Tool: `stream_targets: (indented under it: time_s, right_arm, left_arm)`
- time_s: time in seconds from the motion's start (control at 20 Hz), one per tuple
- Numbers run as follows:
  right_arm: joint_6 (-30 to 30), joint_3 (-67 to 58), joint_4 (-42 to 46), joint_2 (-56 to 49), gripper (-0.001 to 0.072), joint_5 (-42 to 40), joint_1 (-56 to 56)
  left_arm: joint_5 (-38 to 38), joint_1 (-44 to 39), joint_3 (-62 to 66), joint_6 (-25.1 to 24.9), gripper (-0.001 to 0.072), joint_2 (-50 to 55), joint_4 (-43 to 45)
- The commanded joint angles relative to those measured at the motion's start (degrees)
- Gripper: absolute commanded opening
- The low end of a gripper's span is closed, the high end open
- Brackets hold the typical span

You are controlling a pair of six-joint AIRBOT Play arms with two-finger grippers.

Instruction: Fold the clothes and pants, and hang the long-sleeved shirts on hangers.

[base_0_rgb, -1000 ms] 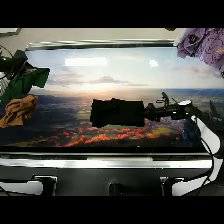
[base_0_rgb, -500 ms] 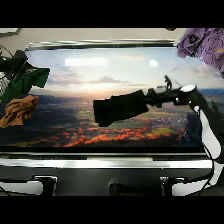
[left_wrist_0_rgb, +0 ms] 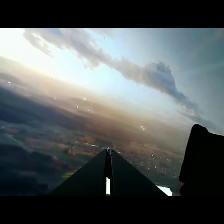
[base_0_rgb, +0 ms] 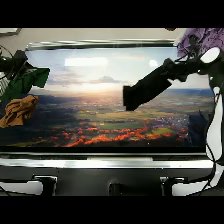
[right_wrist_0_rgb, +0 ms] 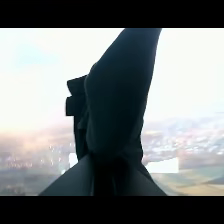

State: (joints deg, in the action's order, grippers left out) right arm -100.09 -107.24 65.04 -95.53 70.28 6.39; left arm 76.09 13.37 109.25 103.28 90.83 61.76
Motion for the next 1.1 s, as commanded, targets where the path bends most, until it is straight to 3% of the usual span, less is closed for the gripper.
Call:
stream_targets:
  time_s: [0.0,0.4,0.65,0.8,1.05]
  right_arm:
    - [-8.44,-6.19,7.06,0.0,0.0026,0.98,2.56]
    - [-9.01,-7.85,4.13,0.31,0.0026,1.09,18.49]
    - [-1.09,-6.78,4.22,0.28,0.0024,9.35,29.49]
    - [-0.22,0.72,4.15,2.86,0.0024,9.09,36.17]
    - [3.56,25.66,5.66,14.91,0.0025,2.86,43.1]
  left_arm:
    - [-0.02,0.0,0.0,0.0,0.0016,-0.02,0.0]
    - [0.04,0.0,0.0,0.04,0.0016,-0.02,-0.07]
    - [1.14,0.0,0.0,0.02,0.0016,-0.02,-0.22]
    - [1.09,0.0,0.0,0.04,0.0016,-0.02,-0.24]
    - [1.05,0.0,0.0,0.04,0.0015,-0.02,-0.22]
